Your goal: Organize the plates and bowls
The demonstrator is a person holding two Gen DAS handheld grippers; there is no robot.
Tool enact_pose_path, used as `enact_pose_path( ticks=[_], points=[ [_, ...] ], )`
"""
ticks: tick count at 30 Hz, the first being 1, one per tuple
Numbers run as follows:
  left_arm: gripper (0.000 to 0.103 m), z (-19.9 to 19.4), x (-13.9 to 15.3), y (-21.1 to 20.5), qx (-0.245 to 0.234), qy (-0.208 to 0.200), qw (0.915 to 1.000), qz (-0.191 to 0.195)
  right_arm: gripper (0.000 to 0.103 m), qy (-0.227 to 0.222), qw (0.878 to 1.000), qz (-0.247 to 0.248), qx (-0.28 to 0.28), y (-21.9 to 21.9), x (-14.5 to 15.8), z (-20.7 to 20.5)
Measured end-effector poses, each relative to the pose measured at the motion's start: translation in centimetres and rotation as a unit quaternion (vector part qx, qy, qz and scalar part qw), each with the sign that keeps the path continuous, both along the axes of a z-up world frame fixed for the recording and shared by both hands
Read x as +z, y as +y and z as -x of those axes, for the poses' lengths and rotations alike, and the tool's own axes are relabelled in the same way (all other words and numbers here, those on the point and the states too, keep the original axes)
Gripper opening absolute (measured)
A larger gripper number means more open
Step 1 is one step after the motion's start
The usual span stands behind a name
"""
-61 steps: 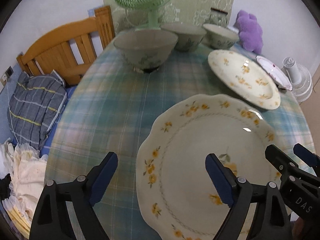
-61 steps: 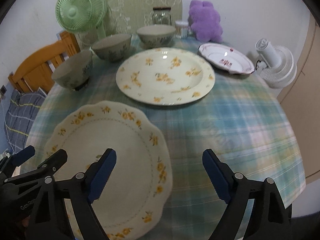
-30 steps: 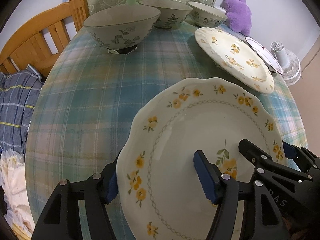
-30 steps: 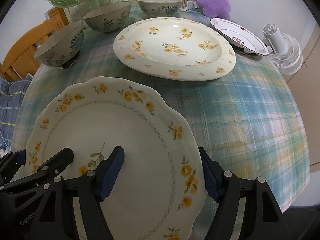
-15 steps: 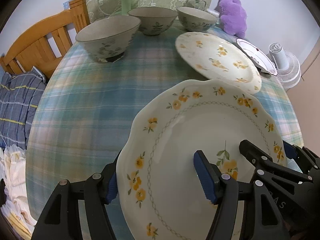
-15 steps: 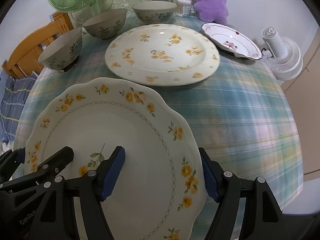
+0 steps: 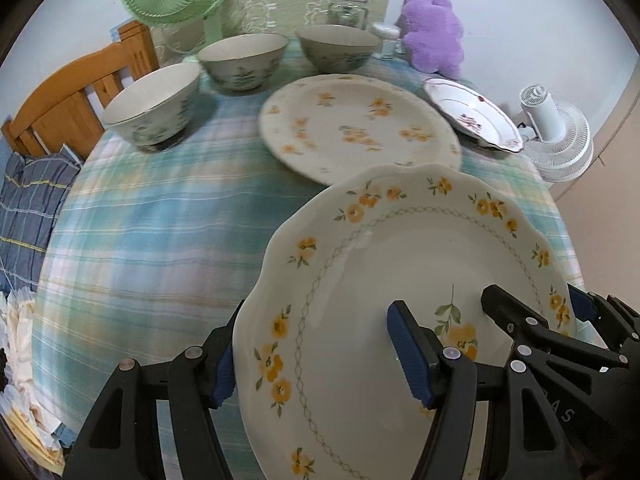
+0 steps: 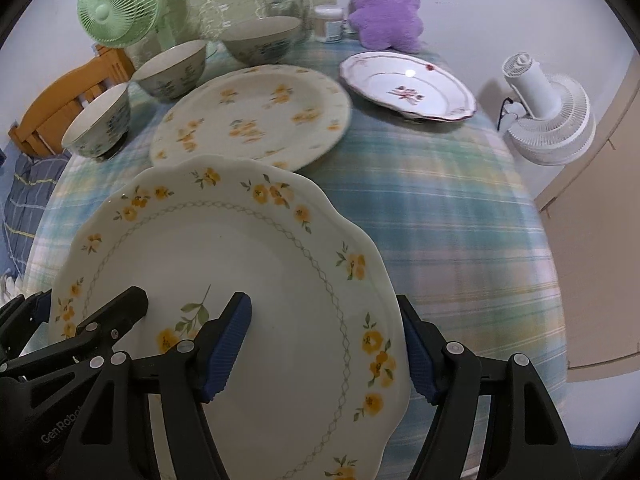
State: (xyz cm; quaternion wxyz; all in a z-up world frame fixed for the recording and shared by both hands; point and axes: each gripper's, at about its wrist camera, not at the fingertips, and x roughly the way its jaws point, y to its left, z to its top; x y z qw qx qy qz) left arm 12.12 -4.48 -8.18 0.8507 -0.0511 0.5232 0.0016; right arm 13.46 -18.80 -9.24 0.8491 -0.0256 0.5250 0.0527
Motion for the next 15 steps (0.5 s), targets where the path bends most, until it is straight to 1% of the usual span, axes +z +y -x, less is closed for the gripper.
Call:
enact_pose_path(
  ticks=[4, 9, 15],
  points=[
    [0.067, -0.5, -0.2, -2.7, -0.003, -0.002, 1.0, 0.002, 0.075, -0.002, 1.0, 0.004, -0.003, -2.9, 0.1, -0.4],
    [0.068, -1.4, -0.6, -6.1, -0.008, -0.005, 0.9999, -0.007, 0.075, 0.0, 1.0, 0.004, -0.009, -6.1, -0.1, -1.0],
    [0.068, -2.5, -1.4, -9.3, -0.012, 0.001, 0.9999, -0.007, 0.074, 0.002, 1.0, 0.004, -0.014, -9.6, -0.7, -1.9]
  ],
)
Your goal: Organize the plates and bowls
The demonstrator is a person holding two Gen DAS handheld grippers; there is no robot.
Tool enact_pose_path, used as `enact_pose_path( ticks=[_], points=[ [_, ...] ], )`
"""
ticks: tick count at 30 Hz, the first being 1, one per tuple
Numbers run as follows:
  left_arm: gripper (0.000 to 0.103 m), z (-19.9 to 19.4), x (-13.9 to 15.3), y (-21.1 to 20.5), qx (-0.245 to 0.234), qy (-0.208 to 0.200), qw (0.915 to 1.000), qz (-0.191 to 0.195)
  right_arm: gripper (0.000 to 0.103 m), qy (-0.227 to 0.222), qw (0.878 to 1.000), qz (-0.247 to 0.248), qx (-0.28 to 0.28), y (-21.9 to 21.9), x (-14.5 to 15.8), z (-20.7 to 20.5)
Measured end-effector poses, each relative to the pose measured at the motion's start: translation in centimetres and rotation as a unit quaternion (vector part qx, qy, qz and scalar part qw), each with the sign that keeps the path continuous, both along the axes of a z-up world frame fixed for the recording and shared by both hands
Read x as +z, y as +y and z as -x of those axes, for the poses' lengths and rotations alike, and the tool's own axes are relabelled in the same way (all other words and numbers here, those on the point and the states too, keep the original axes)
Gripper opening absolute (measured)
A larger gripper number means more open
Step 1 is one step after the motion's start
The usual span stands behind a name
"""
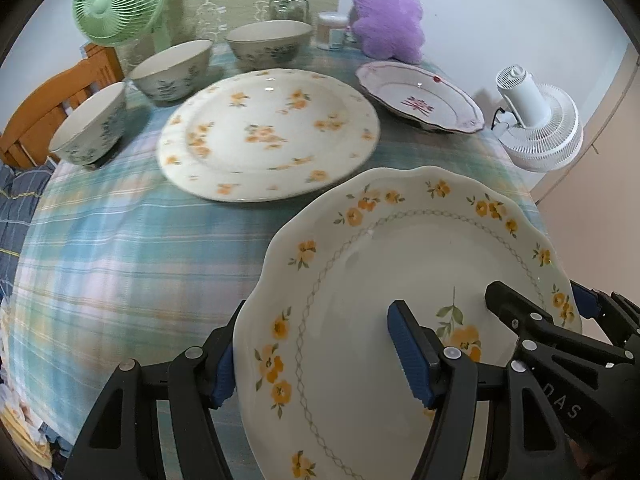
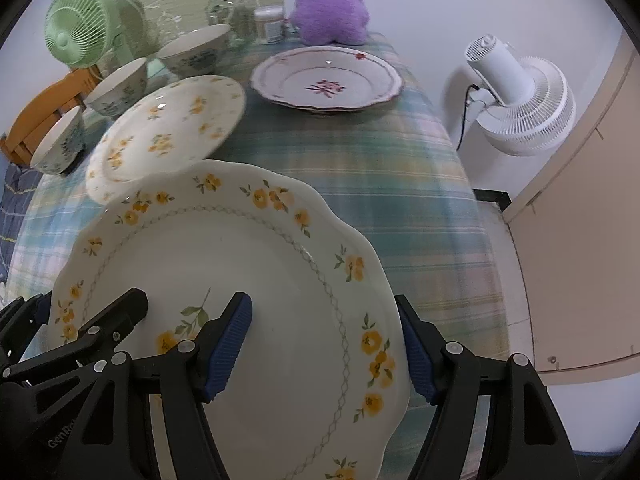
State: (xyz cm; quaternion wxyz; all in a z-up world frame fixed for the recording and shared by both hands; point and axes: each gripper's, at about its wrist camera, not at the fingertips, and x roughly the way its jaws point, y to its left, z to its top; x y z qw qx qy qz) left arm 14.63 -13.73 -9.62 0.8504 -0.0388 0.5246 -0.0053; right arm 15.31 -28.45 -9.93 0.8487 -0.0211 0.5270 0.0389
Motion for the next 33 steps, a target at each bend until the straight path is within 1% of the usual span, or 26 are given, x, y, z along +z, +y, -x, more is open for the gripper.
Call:
enact_pose_path(
  ticks=[5, 10, 13, 16, 19, 23, 26, 30, 33],
  points=[
    [0.068, -0.8, -0.7, -2.0, 0.006, 0.002, 1.0, -0.006, 0.074, 0.001, 1.0, 0.0, -0.008, -2.3, -0.6, -0.9],
    [0.068, -1.5, -1.4, -2.9, 0.013, 0.009, 0.9998, -0.01, 0.073, 0.01, 1.0, -0.009, -0.013, -3.7, -1.6, -1.9],
    [0.068, -2.0, -1.9, -3.4, 0.013, 0.01, 0.9997, -0.015, 0.073, 0.011, 1.0, -0.012, -0.019, -4.2, -2.0, -2.5],
    [0.068, -2.5, -2.1, -3.8, 0.014, 0.003, 0.9995, -0.026, 0.073, 0.012, 0.999, -0.02, -0.028, -4.6, -2.5, -2.9],
    [0.068, -2.8, -2.2, -3.8, 0.016, 0.001, 0.9995, -0.027, 0.073, 0.016, 0.999, -0.028, -0.034, -4.8, -3.0, -3.4],
    [0.069, -3.4, -2.3, -3.7, 0.02, 0.002, 0.9994, -0.027, 0.072, 0.009, 0.999, -0.024, -0.033, -4.7, -3.0, -3.9],
    [0.069, -3.5, -2.3, -3.9, 0.021, 0.007, 0.9991, -0.037, 0.071, 0.008, 0.999, -0.017, -0.033, -4.6, -3.0, -4.2],
    [0.071, -3.4, -2.2, -4.3, 0.014, 0.017, 0.9978, -0.063, 0.071, 0.014, 0.999, -0.014, -0.034, -4.8, -2.9, -4.0],
    [0.071, -3.4, -2.1, -4.5, 0.01, 0.028, 0.9975, -0.064, 0.071, 0.02, 0.999, -0.028, -0.031, -5.1, -2.9, -3.8]
  ],
)
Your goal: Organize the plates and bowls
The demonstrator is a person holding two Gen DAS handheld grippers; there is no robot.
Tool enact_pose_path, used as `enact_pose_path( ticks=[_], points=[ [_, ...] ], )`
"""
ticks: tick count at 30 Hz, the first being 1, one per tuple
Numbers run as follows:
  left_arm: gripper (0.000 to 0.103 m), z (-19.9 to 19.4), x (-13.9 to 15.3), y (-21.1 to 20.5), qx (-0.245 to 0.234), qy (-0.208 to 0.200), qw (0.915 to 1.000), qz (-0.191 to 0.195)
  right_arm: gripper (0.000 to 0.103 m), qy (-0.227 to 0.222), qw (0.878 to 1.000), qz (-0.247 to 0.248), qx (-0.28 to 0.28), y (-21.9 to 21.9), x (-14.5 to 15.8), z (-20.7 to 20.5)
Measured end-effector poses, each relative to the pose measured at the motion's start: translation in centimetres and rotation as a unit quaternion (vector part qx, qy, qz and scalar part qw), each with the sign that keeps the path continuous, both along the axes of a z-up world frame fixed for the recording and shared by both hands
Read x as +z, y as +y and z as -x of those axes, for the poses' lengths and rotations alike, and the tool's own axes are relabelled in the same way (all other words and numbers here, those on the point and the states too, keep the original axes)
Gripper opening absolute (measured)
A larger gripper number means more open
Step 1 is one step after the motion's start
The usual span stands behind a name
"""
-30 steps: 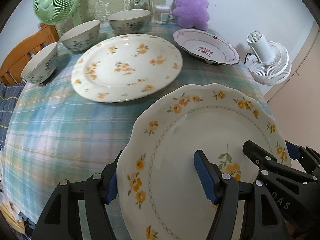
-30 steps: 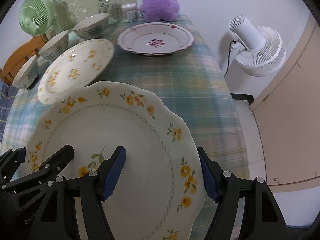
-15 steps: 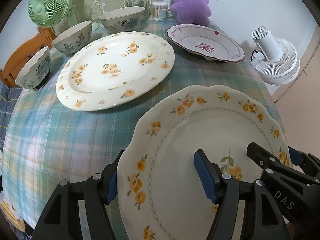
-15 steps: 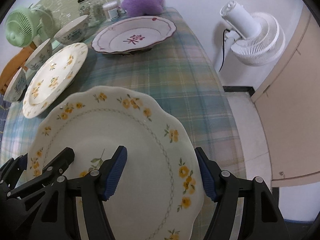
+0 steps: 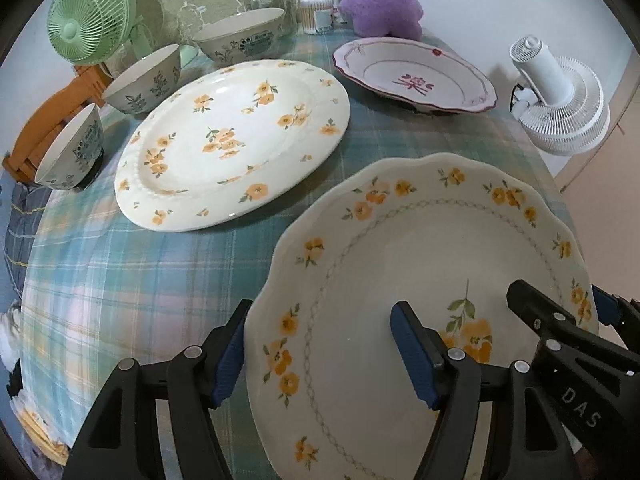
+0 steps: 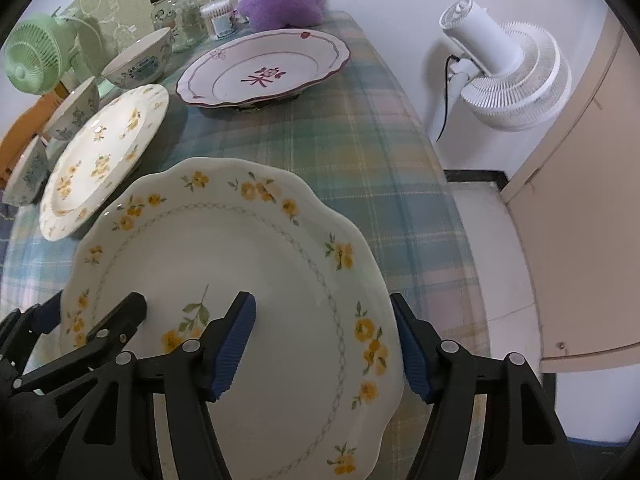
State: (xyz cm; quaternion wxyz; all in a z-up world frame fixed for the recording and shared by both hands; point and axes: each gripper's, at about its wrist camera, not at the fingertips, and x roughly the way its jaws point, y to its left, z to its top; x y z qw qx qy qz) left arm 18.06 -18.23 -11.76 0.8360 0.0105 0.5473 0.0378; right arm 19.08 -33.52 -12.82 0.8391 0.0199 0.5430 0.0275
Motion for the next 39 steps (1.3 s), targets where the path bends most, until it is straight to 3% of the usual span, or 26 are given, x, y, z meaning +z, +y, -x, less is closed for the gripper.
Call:
enact_pose_path(
  ticks=[5, 9, 16, 32, 39],
  points=[
    [0.074, 0.3, 0.4, 0.0, -0.011, 0.011, 0.9999, 0.004, 0.071, 0.001, 1.0, -0.013, 0.004, -0.2, 0.6, 0.6],
    [0.084, 1.1, 1.5, 0.2, -0.016, 0.003, 0.9999, 0.002, 0.072, -0.011, 1.0, -0.007, 0.002, -0.2, 1.9, 1.0],
    [0.087, 2.5, 3.9, 0.2, -0.045, -0.018, 0.9987, 0.013, 0.076, -0.029, 0.999, -0.018, 0.005, 0.6, 4.2, 2.0],
    [0.087, 3.4, 8.3, 7.5, -0.09, -0.068, 0.9934, 0.021, 0.076, -0.07, 0.997, -0.001, -0.015, 9.9, 9.1, 4.4],
    [0.087, 2.1, 10.0, 11.3, -0.102, -0.083, 0.9909, 0.027, 0.076, -0.091, 0.995, 0.003, -0.036, 13.8, 11.3, 4.1]
  ],
)
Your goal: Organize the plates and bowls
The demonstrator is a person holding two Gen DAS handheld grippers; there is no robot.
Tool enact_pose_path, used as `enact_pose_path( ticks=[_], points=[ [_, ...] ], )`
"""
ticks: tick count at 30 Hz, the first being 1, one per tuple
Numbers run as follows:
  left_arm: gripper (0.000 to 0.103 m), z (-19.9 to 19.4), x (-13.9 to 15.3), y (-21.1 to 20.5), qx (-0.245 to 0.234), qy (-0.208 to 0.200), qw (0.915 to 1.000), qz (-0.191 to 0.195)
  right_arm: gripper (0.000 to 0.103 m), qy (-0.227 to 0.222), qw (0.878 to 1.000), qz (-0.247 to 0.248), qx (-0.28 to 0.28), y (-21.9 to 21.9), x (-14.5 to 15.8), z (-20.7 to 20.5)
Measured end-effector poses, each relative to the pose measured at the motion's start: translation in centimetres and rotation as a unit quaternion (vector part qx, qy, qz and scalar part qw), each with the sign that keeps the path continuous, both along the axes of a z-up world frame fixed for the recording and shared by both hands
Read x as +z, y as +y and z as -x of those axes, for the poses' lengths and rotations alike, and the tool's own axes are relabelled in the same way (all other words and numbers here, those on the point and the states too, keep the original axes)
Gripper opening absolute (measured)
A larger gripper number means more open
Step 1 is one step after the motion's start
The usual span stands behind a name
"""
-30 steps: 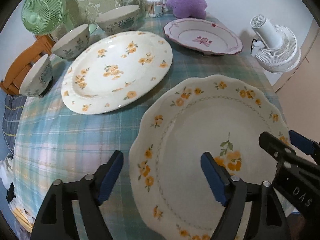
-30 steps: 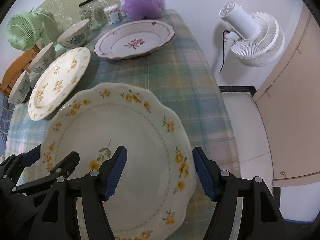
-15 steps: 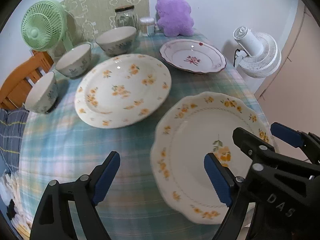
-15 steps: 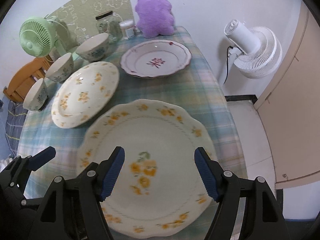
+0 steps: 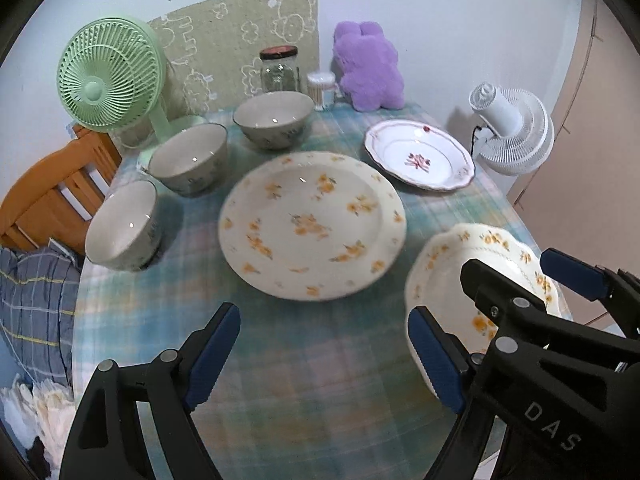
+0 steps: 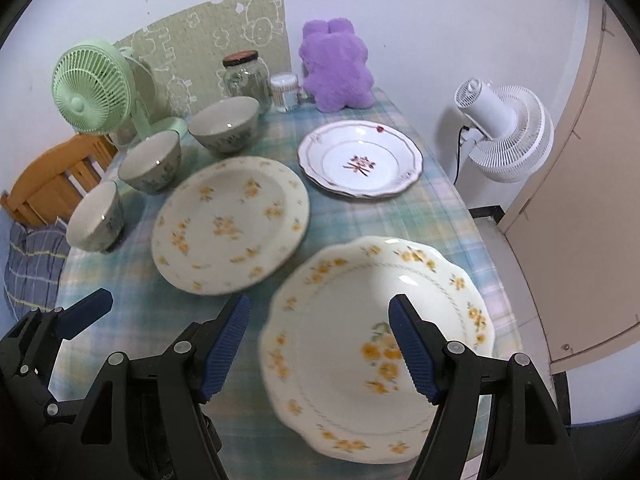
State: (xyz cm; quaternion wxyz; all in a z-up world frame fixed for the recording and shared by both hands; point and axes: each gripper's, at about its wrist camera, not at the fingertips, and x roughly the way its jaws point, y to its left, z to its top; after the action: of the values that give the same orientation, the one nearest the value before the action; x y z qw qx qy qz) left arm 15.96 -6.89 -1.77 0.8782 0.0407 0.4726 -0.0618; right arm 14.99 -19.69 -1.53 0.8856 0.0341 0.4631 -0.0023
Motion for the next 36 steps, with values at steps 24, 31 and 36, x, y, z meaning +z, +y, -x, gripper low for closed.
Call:
enact_pose_path(
  ticks=[24, 31, 36],
  points=[
    [0.081, -11.4, -3.8, 4.1, 0.08, 0.013, 0.9965, -0.022, 0.075, 0.023, 1.0, 0.005, -0.004, 3.2, -2.8, -12.1],
    [0.081, -13.6, -6.7, 4.1, 0.087, 0.036, 0.9951, -0.032, 0.074, 0.052, 0.999, 0.007, 0.004, 3.4, -6.0, -15.1],
    [0.08, -14.5, -7.9, 4.1, 0.08, 0.045, 0.9949, -0.043, 0.071, 0.076, 0.997, 0.008, 0.009, 3.3, -7.9, -16.6]
  ],
)
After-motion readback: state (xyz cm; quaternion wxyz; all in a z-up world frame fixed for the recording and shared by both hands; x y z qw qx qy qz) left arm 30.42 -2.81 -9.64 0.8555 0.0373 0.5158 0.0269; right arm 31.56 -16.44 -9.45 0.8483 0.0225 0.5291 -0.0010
